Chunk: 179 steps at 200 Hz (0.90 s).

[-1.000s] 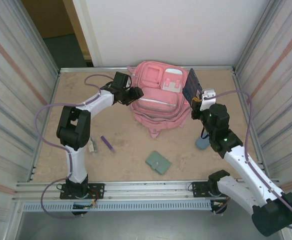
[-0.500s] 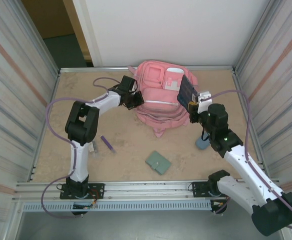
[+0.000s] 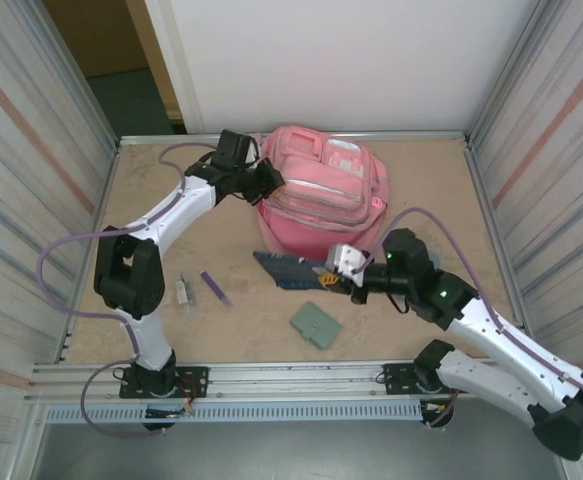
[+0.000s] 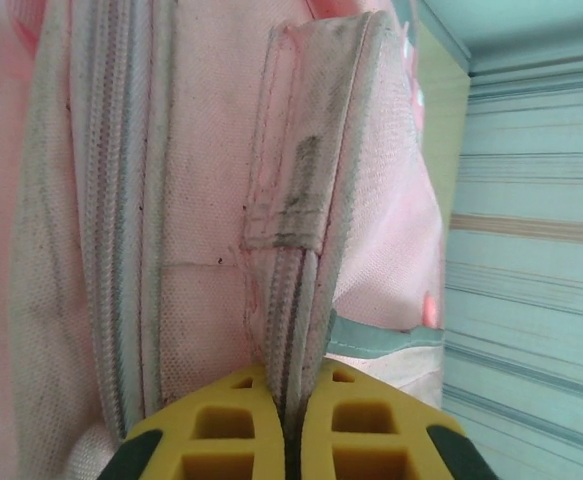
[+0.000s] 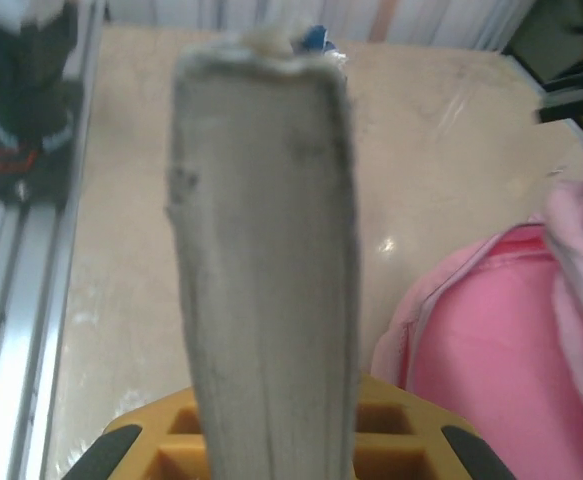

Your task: Pack books, pencil case, and school supplies into a backpack

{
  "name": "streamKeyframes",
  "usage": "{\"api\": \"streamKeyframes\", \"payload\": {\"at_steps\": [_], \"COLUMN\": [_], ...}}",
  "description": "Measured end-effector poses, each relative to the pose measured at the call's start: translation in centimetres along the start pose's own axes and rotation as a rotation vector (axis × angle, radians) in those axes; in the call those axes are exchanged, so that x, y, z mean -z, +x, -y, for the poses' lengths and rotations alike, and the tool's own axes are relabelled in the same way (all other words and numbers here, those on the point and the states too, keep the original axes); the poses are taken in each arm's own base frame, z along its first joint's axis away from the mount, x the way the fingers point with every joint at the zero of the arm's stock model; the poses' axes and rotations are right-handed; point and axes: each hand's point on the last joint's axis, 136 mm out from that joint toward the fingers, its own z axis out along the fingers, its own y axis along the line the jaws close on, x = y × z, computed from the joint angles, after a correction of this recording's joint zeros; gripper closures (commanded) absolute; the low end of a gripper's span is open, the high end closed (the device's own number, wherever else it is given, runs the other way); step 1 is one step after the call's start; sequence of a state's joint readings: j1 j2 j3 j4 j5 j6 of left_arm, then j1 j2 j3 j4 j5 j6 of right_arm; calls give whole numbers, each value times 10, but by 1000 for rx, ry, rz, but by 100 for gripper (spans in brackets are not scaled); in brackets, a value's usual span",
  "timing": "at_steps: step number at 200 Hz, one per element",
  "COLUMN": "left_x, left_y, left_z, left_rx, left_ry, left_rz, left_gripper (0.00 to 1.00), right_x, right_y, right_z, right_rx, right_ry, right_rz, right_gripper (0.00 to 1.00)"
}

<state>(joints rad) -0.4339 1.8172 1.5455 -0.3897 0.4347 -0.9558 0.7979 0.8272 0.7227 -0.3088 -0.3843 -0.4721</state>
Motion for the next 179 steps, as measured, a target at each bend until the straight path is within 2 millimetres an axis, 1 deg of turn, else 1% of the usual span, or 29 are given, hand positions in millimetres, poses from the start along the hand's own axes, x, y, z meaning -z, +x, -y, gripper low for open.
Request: {"api": "streamKeyframes", "payload": {"at_steps": [9,21,31,44,65,83,98,105,125,154,179], "left_x": [1,3,7,14,28,39,45,47,47,45,45], "left_y": [2,4,5,7,11,14,15,17,19,22,23], "left_z": [1,1,2,6,14,21,25,26,28,30,32], "left_rx": [21,53,80,111,142,150,165,175,188,199,204], "left_ry": [4,2,0,8,29,47,64,71,84,90,102], "left_rz": [-11,-16,-17,-13,-2,6,13,12,7,1,-2], "left_gripper": [100,100,100,100,100,100,100,100,100,100,100], "right_x": [-7,-15,-18,-18,-10,-3,-3,-6,-24,-62,-88], "right_y": [5,14,23,31,30,25,26,28,37,60,76], "right_z": [-3,1,10,28,54,70,81,85,95,104,121], "right_rx": [64,143,203,263,331,391,441,472,571,701,750], "right_ry": [19,78,145,249,389,479,530,545,552,528,585], "right_rz": [-47,-117,-186,-262,-313,-340,-381,-408,-483,-623,-709], "right_gripper": [100,100,100,100,100,100,100,100,100,100,100]}}
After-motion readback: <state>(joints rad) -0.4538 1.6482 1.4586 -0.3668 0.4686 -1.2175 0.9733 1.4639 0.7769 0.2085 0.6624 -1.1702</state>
